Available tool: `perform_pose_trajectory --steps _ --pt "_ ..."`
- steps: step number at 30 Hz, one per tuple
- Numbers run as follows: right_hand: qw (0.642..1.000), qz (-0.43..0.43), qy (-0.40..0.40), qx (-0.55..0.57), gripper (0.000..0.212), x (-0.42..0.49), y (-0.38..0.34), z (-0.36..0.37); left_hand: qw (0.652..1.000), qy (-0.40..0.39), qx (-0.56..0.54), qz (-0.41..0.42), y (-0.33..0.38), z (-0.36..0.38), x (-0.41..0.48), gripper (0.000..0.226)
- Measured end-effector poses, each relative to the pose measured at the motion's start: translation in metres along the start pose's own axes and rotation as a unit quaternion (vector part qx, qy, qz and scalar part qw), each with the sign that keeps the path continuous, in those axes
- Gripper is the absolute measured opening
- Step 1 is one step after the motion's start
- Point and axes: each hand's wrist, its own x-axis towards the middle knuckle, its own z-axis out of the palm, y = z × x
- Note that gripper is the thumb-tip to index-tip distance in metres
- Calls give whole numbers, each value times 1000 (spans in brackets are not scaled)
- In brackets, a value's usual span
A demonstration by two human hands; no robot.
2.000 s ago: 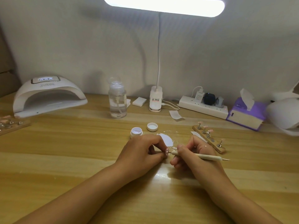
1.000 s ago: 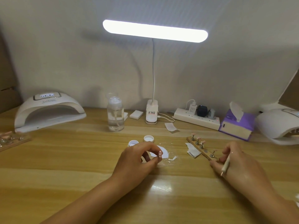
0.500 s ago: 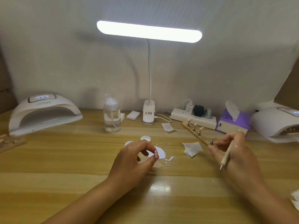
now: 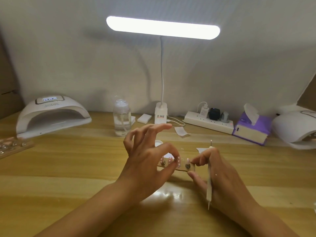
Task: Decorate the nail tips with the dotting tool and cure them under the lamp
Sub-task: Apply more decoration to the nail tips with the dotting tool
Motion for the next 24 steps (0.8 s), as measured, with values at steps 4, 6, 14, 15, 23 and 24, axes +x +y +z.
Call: perform_pose_trajectory --steps 4,6,14,15,23,24 --pt "1000 -9 -4 13 34 -1 0 1 999 -24 20 6 -1 0 1 5" --pt "1000 -15 -2 17 34 -1 0 0 999 -33 23 5 -1 1 0 8" --pt "1000 -17 0 26 35 -1 1 2 997 -56 49 12 -3 0 0 11" --pt "999 -19 0 27 34 -1 1 2 997 -57 48 12 -3 0 0 9" --pt "999 -28 1 22 35 0 0 1 997 -55 51 15 -3 -1 0 7" --pt "999 -28 0 23 35 0 0 2 997 -54 55 17 -3 -1 0 8"
